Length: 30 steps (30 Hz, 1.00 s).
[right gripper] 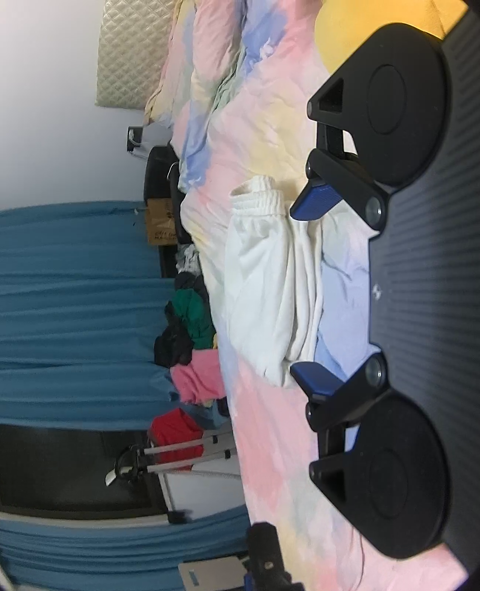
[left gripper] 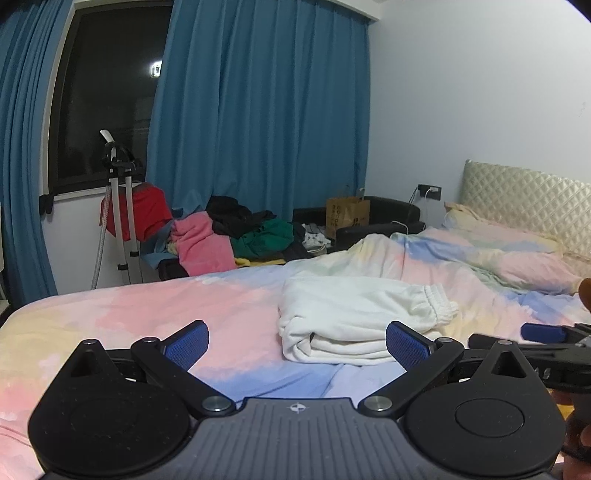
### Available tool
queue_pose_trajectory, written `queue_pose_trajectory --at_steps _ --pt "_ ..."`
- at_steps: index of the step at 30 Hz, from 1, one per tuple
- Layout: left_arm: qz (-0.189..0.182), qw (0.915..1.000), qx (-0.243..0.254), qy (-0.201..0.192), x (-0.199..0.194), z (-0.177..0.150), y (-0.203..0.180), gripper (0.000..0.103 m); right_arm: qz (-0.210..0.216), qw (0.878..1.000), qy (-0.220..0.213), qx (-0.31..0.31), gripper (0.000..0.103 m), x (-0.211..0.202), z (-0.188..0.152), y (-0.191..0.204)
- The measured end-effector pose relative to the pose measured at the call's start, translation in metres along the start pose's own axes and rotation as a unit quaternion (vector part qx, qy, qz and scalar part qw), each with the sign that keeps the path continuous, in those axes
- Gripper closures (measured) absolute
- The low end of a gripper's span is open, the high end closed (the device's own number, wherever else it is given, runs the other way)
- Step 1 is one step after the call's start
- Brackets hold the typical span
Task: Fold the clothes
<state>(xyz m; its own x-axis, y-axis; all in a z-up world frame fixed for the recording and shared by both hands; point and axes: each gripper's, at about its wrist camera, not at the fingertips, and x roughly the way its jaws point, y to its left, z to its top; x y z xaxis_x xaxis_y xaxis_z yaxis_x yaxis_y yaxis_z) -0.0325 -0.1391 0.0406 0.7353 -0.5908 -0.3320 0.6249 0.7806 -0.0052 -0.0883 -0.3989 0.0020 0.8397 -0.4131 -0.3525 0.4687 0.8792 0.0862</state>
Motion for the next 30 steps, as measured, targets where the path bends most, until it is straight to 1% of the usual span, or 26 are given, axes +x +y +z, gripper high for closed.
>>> queue_pose_trajectory --at_steps 5,10,14,30 --pt "0.011 0.9999 0.006 0.007 0.005 -0.002 -0.002 0.0 -0.009 1.0 0.001 0.021 0.018 0.001 -0.002 -0.007" --pt "0.013 0.9998 0.01 0.015 0.009 -0.003 -0.004 0.0 -0.011 1.0 0.01 0.019 0.018 0.005 -0.001 -0.008" --pt "0.014 0.9997 0.014 0.018 0.01 -0.005 -0.006 0.0 -0.014 1.0 0.006 0.013 0.018 0.004 -0.001 -0.007" --pt "0.017 0.9996 0.003 0.022 0.009 -0.006 -0.002 0.0 -0.019 1.0 -0.002 0.003 0.018 0.002 0.001 -0.005"
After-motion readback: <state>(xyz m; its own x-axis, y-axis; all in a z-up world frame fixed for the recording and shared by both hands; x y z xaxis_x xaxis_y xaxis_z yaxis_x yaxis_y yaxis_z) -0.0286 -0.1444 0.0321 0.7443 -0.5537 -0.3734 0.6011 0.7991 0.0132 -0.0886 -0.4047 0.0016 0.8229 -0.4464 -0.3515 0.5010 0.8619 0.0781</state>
